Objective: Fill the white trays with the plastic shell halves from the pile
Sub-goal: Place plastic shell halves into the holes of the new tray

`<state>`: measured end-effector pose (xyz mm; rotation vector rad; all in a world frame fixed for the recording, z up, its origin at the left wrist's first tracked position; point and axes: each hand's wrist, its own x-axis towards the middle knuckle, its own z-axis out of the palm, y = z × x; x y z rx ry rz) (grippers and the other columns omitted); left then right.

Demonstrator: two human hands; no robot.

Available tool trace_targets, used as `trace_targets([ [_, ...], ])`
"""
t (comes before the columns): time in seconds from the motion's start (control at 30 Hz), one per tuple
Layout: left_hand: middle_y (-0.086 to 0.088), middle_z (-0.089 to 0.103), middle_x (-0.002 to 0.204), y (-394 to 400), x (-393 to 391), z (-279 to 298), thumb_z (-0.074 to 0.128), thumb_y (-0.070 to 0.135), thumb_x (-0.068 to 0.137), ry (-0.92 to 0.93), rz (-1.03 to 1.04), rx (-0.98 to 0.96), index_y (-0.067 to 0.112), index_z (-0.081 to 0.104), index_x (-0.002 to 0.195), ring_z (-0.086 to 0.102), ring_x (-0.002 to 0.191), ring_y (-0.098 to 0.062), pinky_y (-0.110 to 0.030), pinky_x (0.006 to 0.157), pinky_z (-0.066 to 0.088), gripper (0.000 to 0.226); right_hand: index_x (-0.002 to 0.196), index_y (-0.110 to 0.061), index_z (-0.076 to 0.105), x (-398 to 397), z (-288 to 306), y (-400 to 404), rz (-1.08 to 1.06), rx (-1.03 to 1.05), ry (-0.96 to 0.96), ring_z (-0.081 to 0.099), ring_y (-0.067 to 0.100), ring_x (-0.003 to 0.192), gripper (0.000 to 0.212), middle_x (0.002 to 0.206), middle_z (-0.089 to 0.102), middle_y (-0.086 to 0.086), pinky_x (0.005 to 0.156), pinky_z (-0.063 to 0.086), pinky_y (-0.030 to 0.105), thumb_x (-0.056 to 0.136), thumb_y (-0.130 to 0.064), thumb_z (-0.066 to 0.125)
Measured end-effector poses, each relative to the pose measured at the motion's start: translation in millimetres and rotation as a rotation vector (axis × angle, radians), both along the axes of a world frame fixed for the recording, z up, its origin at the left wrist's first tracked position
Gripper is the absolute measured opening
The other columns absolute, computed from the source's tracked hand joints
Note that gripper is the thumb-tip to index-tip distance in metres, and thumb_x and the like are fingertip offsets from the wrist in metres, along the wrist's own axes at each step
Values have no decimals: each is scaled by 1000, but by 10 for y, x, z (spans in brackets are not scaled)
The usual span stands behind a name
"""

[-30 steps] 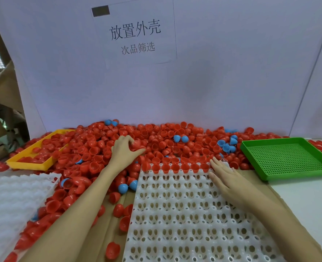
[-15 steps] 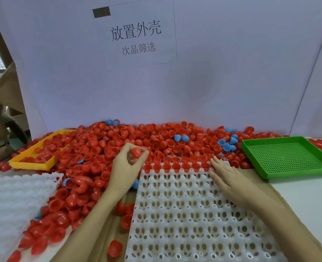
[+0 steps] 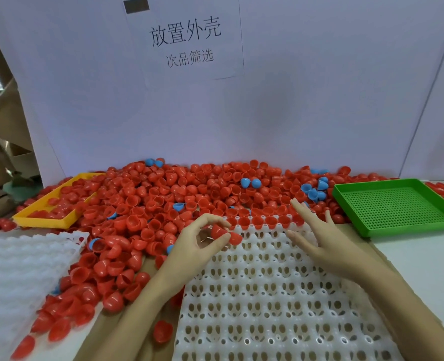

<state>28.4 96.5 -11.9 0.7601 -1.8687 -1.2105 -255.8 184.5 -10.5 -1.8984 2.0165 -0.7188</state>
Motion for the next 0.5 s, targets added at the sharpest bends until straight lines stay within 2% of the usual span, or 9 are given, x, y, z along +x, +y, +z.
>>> trace_targets([
  [0.03, 4, 74, 110, 9, -1, -4, 75, 16, 97, 1, -9, -17, 22, 72, 115, 73, 102, -17, -31, 95, 58, 20, 163, -45, 1, 39, 26, 16, 17, -11, -17, -30, -12, 141, 80, 162, -2, -26, 124, -10, 35, 99, -60, 47],
  [0.1, 4, 73, 120, 32, -12, -6, 76, 13, 96, 3, -32, -58, 27, 71, 123, 69, 113, -19, -32, 100, 57, 31, 162, -47, 14, 153, 81, 49, 85, -40, -67, 6, -1, 155, 80, 166, 13, -27, 128, 17, 33, 95, -61, 55],
  [0.17, 3, 72, 125, 54, -33, -4, 78, 14, 95, 20, -64, -79, 30, 66, 131, 68, 119, -22, -32, 103, 55, 41, 156, -47, 35, 319, 127, 79, 181, -78, -123, 39, -11, 142, 72, 157, 39, -31, 119, 39, 25, 91, -61, 61],
  [0.23, 2, 73, 126, 76, -62, -6, 79, 18, 94, 38, -78, -91, 30, 62, 135, 69, 119, -23, -31, 103, 54, 46, 143, -42, 57, 500, 133, 105, 231, -136, -195, 57, -12, 124, 58, 136, 61, -30, 104, 54, 22, 88, -55, 68],
  [0.37, 4, 75, 124, 107, -93, -6, 82, 20, 92, 70, -61, -144, 29, 64, 132, 71, 118, -19, -28, 101, 54, 45, 125, -32, 71, 672, 97, 127, 207, -318, -235, 69, -4, 103, 39, 111, 72, -22, 84, 59, 18, 88, -33, 80],
  [0.5, 5, 74, 126, 103, -95, -14, 85, 22, 89, 85, -42, -170, 29, 64, 132, 69, 121, -20, -28, 100, 55, 47, 116, -29, 72, 659, 109, 140, 170, -395, -224, 70, 4, 100, 30, 106, 70, -22, 80, 59, 21, 88, -25, 82],
])
